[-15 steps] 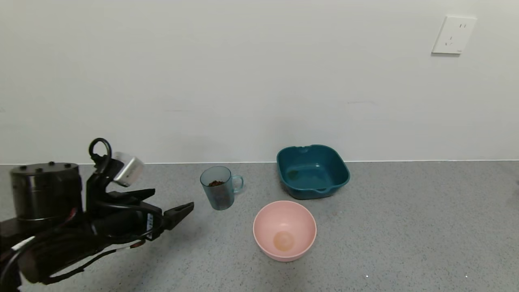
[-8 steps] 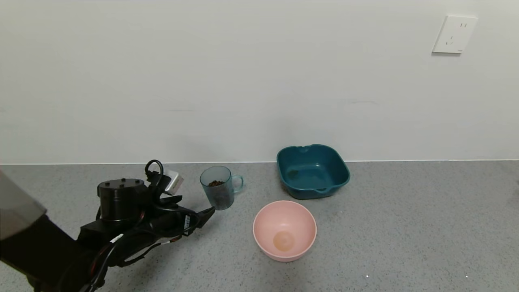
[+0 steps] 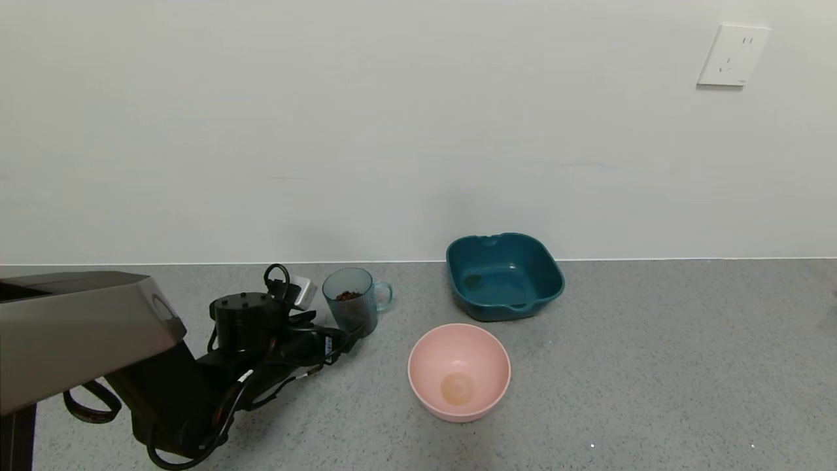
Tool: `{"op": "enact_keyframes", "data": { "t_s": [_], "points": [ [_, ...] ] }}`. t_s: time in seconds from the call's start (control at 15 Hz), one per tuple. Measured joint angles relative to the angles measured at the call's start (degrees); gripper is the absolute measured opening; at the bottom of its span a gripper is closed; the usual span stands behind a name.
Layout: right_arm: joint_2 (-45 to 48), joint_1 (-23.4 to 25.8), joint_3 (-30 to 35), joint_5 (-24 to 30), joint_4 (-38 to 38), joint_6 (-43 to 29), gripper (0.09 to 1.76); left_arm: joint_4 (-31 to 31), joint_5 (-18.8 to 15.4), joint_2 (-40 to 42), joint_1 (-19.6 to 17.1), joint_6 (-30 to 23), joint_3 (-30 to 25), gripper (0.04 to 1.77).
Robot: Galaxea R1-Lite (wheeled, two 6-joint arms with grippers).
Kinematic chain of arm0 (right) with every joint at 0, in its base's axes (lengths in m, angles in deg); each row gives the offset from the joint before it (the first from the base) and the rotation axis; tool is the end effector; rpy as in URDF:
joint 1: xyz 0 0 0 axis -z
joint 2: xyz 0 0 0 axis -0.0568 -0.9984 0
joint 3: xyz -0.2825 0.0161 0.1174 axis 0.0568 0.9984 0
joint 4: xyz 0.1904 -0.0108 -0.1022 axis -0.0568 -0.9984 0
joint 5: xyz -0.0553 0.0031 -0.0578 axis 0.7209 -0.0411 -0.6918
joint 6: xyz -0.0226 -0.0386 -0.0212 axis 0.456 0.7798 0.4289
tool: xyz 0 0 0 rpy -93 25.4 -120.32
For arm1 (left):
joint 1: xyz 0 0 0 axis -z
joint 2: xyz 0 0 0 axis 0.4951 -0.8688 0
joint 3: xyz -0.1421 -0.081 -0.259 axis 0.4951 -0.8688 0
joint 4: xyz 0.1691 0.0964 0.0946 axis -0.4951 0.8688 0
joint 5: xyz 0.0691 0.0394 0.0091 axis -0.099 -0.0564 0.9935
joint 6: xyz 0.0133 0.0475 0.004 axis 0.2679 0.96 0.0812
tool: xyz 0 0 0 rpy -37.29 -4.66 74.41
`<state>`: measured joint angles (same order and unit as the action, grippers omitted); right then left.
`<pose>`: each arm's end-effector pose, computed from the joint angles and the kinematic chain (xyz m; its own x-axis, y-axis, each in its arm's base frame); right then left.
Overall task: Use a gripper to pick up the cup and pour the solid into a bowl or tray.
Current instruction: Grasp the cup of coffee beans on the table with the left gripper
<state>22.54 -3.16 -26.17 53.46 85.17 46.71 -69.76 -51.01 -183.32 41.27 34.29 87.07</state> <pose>0.0258 -0.0001 0.0760 1.0000 -0.0033 0.0019 0.0033 1.0000 0.0048 0.3639 -0.0803 0.0012 0.8924 -0.2980 -0.3389 0.3126 0.9498 -0.0122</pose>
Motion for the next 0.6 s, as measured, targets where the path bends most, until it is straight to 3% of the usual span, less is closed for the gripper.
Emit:
{"op": "enact_keyframes", "data": {
  "t_s": [0.6],
  "points": [
    [-0.02,0.0,0.0,-0.01,0.0,0.02,1.71,1.4,-0.11,-3.95,1.5,-2.39,6.83,1.72]
  ]
}}
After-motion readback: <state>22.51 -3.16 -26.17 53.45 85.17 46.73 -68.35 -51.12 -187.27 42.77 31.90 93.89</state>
